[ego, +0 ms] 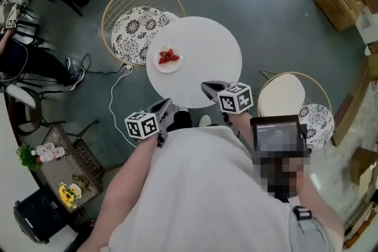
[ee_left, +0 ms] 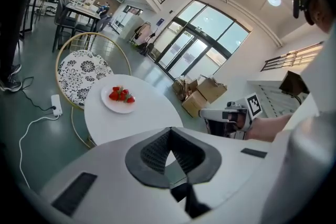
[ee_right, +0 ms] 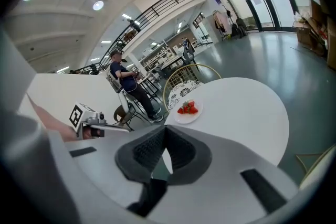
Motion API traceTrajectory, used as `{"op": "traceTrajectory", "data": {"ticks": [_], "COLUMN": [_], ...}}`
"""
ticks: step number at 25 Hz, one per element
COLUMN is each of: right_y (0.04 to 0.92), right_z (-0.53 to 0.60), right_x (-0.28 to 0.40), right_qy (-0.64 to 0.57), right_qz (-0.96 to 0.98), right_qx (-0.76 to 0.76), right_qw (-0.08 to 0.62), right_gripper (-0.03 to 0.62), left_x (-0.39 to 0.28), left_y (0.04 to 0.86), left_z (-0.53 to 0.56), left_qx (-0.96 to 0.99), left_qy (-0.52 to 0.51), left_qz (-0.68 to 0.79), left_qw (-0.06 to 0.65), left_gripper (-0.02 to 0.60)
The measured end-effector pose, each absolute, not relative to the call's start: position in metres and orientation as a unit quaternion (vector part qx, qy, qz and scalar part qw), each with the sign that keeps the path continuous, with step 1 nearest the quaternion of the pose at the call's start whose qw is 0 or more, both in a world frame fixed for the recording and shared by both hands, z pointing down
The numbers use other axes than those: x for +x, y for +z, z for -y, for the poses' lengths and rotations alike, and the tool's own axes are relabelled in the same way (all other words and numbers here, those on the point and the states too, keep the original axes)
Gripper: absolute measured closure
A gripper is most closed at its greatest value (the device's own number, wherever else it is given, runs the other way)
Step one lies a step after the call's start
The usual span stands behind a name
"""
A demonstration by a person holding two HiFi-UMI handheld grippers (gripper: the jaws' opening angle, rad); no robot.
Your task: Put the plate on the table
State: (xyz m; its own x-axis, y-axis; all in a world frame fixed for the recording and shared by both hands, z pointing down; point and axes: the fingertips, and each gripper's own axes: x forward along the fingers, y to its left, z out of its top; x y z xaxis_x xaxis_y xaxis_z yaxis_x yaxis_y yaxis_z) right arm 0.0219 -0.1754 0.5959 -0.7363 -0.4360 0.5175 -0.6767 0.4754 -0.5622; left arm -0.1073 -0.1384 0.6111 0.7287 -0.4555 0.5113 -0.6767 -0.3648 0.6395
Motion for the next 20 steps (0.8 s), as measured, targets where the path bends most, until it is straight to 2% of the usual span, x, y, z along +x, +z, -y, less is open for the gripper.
{"op": "traceTrajectory", "data": {"ticks": [11,20], "right_y": [0.583,0.587], "right_z": [0.132,0.132], "right_x": [0.038,0.04], "right_qy": [0.391,0.393], "right_qz": [0.852,0.851], "right_qx": [0.321,0.327], "right_qw": [0.133,0.125], "right_gripper": [0.591,0.591], "left_x": [-0.072,-0.078], "left_y": [0.585,0.594], "left_z": [0.107,0.108], "left_qx": [0.845,0.841], "left_qy": [0.124,0.13], "left_qz": [0.327,0.336], "left_qw": [0.404,0.404], "left_gripper": [0.577,0.577]}}
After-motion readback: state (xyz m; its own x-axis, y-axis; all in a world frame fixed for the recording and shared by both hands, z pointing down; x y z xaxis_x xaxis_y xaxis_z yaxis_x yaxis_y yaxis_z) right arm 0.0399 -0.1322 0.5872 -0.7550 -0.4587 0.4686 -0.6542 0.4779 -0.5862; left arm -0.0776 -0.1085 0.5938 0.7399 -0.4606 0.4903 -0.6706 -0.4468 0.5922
